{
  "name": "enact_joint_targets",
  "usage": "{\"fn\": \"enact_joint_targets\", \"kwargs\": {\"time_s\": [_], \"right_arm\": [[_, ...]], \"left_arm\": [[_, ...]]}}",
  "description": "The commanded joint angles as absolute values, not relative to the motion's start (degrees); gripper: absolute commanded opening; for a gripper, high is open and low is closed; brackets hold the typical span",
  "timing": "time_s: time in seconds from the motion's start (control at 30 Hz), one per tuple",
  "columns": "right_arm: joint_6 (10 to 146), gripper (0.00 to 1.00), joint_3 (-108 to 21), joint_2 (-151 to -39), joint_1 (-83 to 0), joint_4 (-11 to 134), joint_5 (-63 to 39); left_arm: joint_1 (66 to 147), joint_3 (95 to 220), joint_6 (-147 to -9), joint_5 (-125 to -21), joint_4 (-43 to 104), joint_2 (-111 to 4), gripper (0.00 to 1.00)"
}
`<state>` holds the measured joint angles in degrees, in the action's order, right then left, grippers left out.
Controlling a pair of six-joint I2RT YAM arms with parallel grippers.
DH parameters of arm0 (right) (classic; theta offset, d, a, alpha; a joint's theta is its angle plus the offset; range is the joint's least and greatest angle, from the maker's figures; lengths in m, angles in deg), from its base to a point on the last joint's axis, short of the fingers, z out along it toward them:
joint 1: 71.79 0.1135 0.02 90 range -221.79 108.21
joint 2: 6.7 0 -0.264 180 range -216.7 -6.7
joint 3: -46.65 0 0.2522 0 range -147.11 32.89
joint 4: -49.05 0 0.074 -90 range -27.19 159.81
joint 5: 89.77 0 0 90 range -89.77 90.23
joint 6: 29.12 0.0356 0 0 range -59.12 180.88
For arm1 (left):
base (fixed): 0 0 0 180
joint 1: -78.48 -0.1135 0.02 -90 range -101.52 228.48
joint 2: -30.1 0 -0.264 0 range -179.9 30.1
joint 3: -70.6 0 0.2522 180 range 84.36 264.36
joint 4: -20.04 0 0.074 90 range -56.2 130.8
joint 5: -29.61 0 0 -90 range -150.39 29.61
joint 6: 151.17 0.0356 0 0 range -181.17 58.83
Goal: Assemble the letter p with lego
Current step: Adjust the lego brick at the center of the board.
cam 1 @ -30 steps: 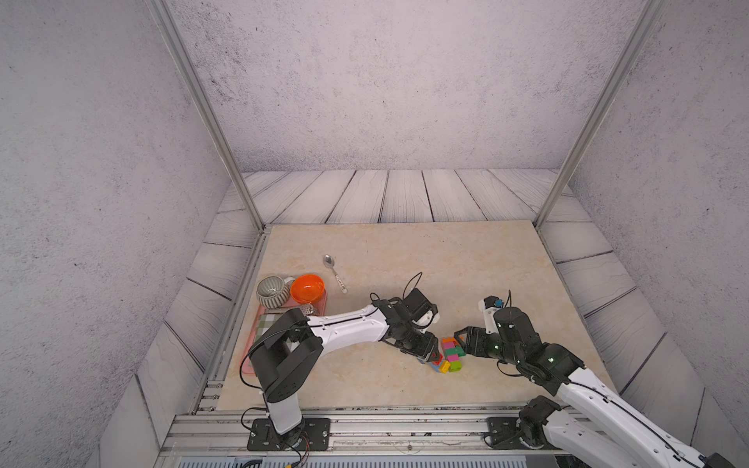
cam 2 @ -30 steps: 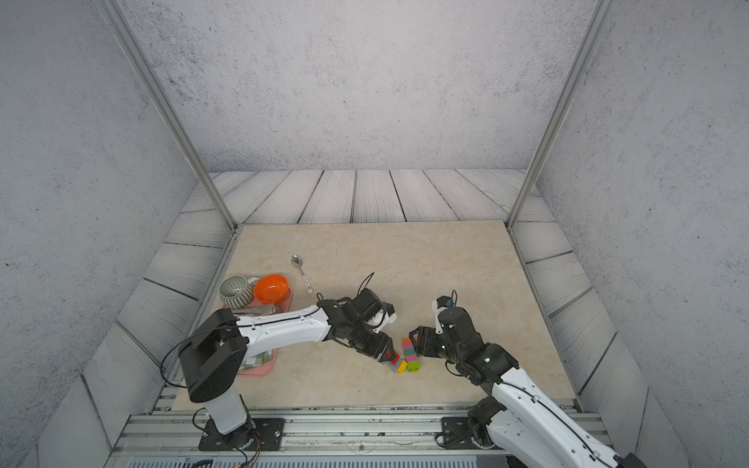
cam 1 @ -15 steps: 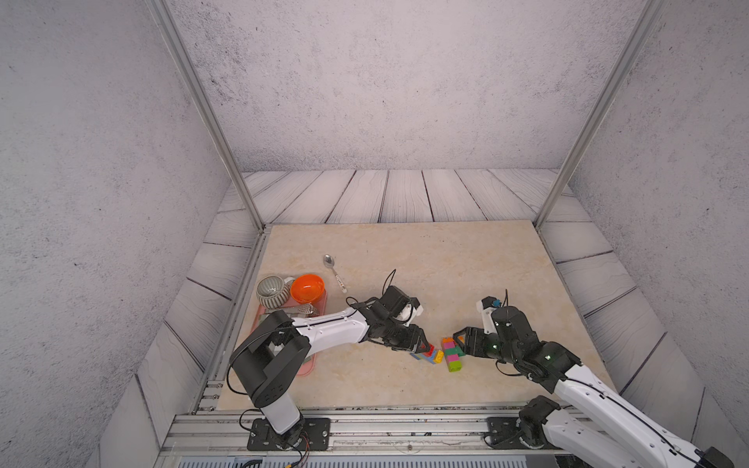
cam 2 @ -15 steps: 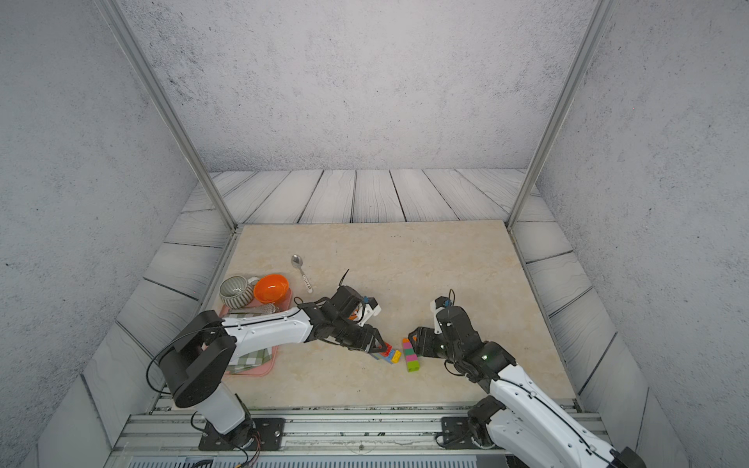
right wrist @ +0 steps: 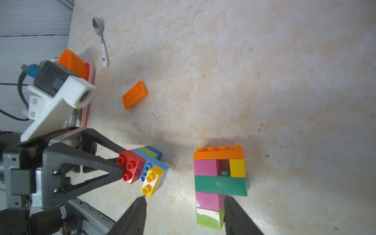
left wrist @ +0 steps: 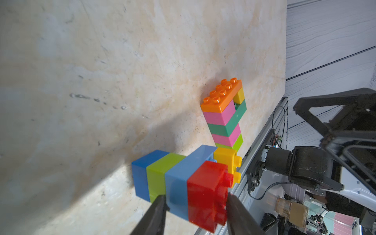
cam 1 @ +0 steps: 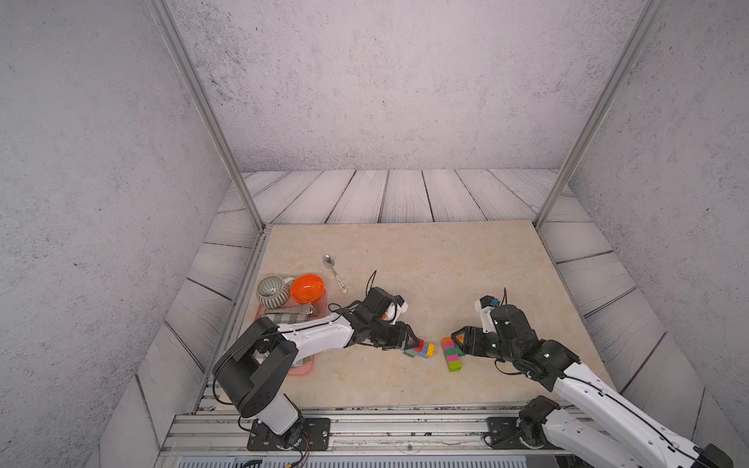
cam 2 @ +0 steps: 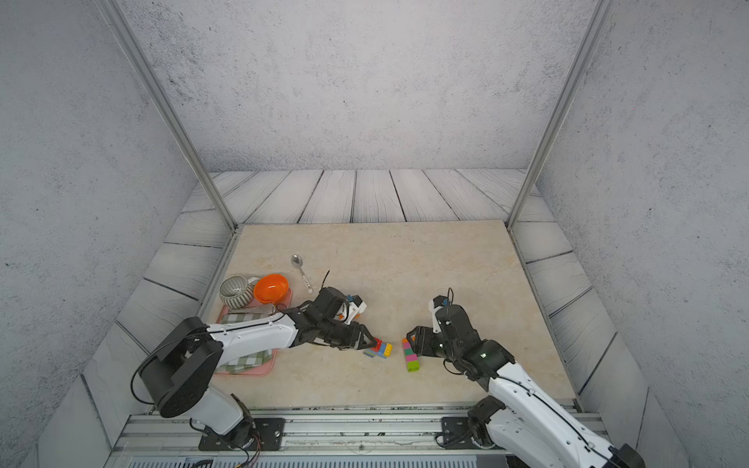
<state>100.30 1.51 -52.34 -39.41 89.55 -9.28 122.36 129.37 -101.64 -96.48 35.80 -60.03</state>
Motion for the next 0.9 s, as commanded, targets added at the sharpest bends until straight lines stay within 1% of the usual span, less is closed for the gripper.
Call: {"fn": "enact_joint_targets", "kwargs": {"time_s": [0.0, 0.37, 0.63, 0.8, 0.87], "right_arm": [[100.1, 0.64, -0.1, -52.8, -39.7, 89.2, -10.2], [100.2, 0.64, -0.2, -53.5, -39.6, 88.8, -10.9], [100.2, 0.65, -0.1, -54.0, -39.6, 88.2, -11.5], [100.2, 0.65, -0.2, -54.3, -39.7, 88.0, -11.7], [100.2, 0.65, -0.3, -54.6, -39.6, 87.8, -11.9]], "left_arm": [[121.2, 125.8, -102.8, -91.9, 39.3, -60.6, 0.50], [119.9, 125.6, -102.4, -89.2, 42.1, -58.7, 0.51], [119.8, 126.4, -101.9, -88.9, 43.4, -58.1, 0.54], [119.8, 127.4, -101.5, -89.1, 45.1, -56.3, 0.59], [119.8, 128.4, -101.2, -89.1, 46.3, -55.2, 0.63]]}}
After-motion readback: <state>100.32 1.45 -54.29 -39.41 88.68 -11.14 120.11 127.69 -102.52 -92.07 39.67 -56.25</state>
